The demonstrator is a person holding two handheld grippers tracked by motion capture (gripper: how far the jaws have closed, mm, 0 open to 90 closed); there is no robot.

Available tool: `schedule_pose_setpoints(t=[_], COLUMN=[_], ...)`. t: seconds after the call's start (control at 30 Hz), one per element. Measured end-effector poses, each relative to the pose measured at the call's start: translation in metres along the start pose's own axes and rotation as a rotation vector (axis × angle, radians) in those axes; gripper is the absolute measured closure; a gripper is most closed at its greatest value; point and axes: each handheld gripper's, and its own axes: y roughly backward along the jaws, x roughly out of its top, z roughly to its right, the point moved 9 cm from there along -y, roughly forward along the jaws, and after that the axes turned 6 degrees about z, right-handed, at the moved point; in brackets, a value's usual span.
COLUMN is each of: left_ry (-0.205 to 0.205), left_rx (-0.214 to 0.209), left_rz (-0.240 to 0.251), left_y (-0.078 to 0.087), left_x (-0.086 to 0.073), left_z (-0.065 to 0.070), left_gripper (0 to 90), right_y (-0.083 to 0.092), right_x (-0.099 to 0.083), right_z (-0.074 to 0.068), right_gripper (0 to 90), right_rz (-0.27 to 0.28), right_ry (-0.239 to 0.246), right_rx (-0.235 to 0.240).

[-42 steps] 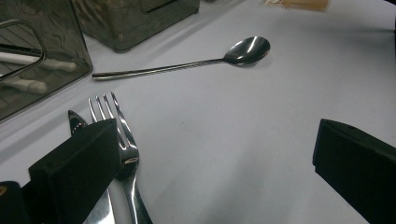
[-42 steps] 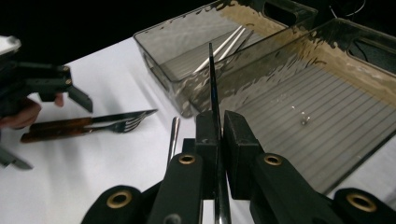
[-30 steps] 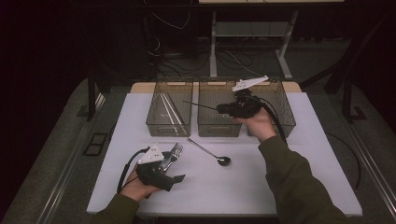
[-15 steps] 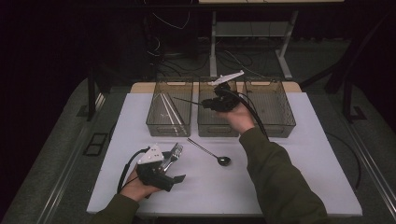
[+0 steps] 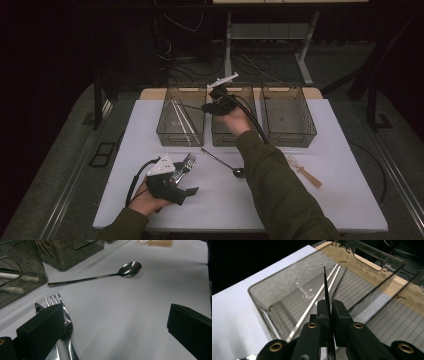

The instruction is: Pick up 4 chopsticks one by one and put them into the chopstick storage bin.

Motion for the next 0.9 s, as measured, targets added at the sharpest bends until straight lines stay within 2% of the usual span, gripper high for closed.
schedule_pose_setpoints(t=[0.37,0.5,0.77,0.9], left_ry=[-0.009,0.001,0.004,0.004], left_rx=[-0.005,-0.008,-0.015,-0.017], left_rz=[0.0,0.001,0.004,0.004], left_y=[0.001,0.001,0.0,0.0], left_x=[0.001,0.001,0.002,0.002], left_z=[0.0,0.0,0.001,0.001], left_gripper=[0.0,0.0,0.0,0.0], right_y=[-0.038,-0.05,-0.065,-0.069], right_x=[0.003,0.001,0.0,-0.002], right_z=[-0.005,-0.006,-0.007,-0.01], right_gripper=[84.8,84.8,84.7,84.4], right_rz=[-0.047,-0.065,-0.085,-0.089], right_ry=[-0.004,-0.005,-0.002,-0.003], right_rx=[-0.041,-0.057,-0.078,-0.067])
